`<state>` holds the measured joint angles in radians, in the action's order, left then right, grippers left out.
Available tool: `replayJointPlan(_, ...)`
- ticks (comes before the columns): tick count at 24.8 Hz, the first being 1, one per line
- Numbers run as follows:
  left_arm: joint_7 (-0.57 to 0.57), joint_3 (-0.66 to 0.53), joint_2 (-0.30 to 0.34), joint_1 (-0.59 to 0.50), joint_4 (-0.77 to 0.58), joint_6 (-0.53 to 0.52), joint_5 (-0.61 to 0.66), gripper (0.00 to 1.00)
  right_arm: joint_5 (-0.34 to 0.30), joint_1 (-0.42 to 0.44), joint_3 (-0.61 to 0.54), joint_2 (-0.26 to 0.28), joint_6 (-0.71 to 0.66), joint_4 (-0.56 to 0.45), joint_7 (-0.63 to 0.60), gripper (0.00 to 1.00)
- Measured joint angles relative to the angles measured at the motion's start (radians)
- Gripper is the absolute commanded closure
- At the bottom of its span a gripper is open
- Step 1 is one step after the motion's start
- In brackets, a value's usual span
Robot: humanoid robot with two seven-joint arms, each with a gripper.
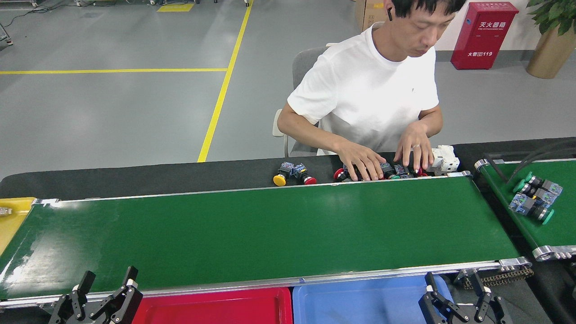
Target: Pick switch part from conveyor to tray
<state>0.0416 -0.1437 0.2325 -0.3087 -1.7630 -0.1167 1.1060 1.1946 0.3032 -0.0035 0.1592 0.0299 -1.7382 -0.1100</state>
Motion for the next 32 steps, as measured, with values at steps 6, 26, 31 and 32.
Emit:
replayJointPlan(6,0.0,0.002,-0.002,0.004,0.0,-0.002,0.0,0.0,0.0,0.0,0.0,0.0,-0.001,0.0,0.0,0.0)
replayJointPlan(26,0.003,0.01,0.033,-0.003,0.0,-0.047,-0.007,0.0,0.0,-0.147,0.002,0.002,0.213,0.002,0.272,0.0)
replayJointPlan(31,-0.001,0.011,0.033,0.042,0.0,-0.016,-0.006,0.0,0.0,-0.167,0.002,0.014,0.241,0.061,0.291,0.0)
replayJointPlan(32,-0.002,0.014,0.033,0.049,-0.001,0.002,-0.005,0.0,0.0,-0.183,0.002,0.014,0.242,0.076,0.293,0.0)
